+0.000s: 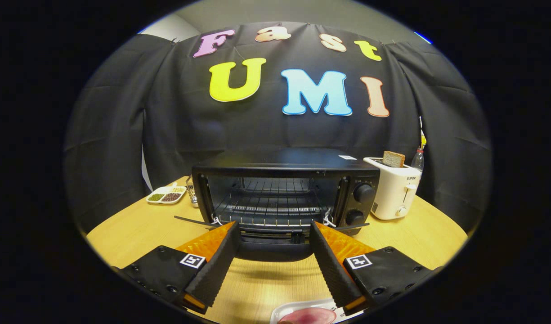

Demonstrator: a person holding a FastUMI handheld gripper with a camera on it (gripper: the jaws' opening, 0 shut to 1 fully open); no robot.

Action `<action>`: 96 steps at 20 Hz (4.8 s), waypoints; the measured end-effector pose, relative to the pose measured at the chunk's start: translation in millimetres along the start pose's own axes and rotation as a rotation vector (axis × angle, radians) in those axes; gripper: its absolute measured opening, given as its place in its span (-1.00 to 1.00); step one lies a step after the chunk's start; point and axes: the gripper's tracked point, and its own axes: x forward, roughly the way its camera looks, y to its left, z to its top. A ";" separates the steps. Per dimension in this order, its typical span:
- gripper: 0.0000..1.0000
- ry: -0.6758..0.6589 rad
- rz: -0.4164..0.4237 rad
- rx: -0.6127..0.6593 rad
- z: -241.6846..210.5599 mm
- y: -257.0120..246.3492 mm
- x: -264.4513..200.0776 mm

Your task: Open the toaster oven, put the food inside, and close the toaster oven door.

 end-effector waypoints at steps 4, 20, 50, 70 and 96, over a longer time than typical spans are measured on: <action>0.96 0.060 -0.014 -0.006 -23.6 0.9 -8.6; 0.97 0.615 0.273 0.222 -90.5 -24.8 -81.4; -0.26 1.153 0.282 0.312 -162.0 -123.6 -115.4; -0.96 0.953 0.535 0.782 -113.7 -55.0 -124.5; -0.96 0.324 0.028 1.341 -22.3 -2.7 59.9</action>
